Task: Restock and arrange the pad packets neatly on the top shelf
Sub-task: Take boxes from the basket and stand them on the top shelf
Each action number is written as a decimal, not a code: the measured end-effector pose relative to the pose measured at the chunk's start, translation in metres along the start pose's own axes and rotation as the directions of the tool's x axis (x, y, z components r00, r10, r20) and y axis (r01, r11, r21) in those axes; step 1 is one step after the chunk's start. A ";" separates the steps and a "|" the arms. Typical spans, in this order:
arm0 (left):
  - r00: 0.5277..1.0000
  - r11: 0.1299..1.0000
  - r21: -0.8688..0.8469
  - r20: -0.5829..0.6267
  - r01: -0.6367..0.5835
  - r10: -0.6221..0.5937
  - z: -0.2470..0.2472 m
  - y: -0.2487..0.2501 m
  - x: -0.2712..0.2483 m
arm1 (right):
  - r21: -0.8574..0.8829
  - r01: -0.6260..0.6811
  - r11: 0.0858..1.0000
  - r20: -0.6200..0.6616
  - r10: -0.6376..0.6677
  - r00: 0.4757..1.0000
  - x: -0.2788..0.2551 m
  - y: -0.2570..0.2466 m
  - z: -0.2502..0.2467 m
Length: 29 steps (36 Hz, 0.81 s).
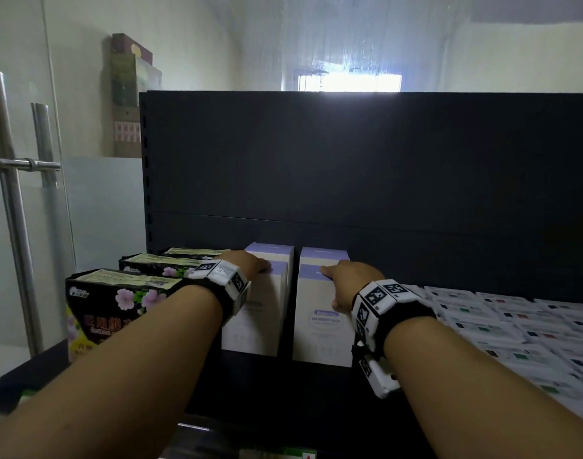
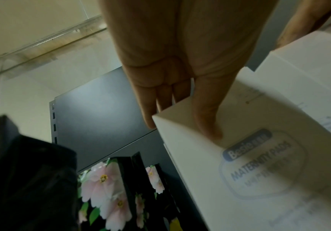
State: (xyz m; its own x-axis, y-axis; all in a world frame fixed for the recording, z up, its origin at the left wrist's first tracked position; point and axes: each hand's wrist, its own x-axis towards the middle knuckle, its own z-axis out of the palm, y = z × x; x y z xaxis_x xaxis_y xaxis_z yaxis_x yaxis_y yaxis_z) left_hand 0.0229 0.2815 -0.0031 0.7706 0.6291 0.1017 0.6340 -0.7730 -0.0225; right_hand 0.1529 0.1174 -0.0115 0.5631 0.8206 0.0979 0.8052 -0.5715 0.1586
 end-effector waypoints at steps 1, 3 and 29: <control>1.000 0.999 0.047 0.006 -0.011 0.010 0.000 0.000 -0.001 | 0.001 0.002 1.000 0.001 -0.002 1.000 0.000 0.000 0.001; 0.999 0.996 0.088 0.045 -0.012 0.008 0.001 0.003 -0.005 | 0.009 0.003 1.000 -0.016 -0.003 1.000 0.000 0.000 0.004; 0.880 0.950 -0.213 -0.463 -0.228 0.108 0.041 -0.026 -0.149 | 0.381 0.201 0.902 -0.348 -0.061 0.935 -0.104 -0.114 -0.005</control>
State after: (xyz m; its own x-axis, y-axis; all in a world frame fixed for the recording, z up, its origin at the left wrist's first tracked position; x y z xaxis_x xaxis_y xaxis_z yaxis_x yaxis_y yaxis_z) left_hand -0.1060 0.2116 -0.0584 0.7162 0.4323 0.5478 0.4129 -0.8954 0.1667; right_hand 0.0012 0.0973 -0.0347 0.4129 0.8061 0.4240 0.9105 -0.3550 -0.2119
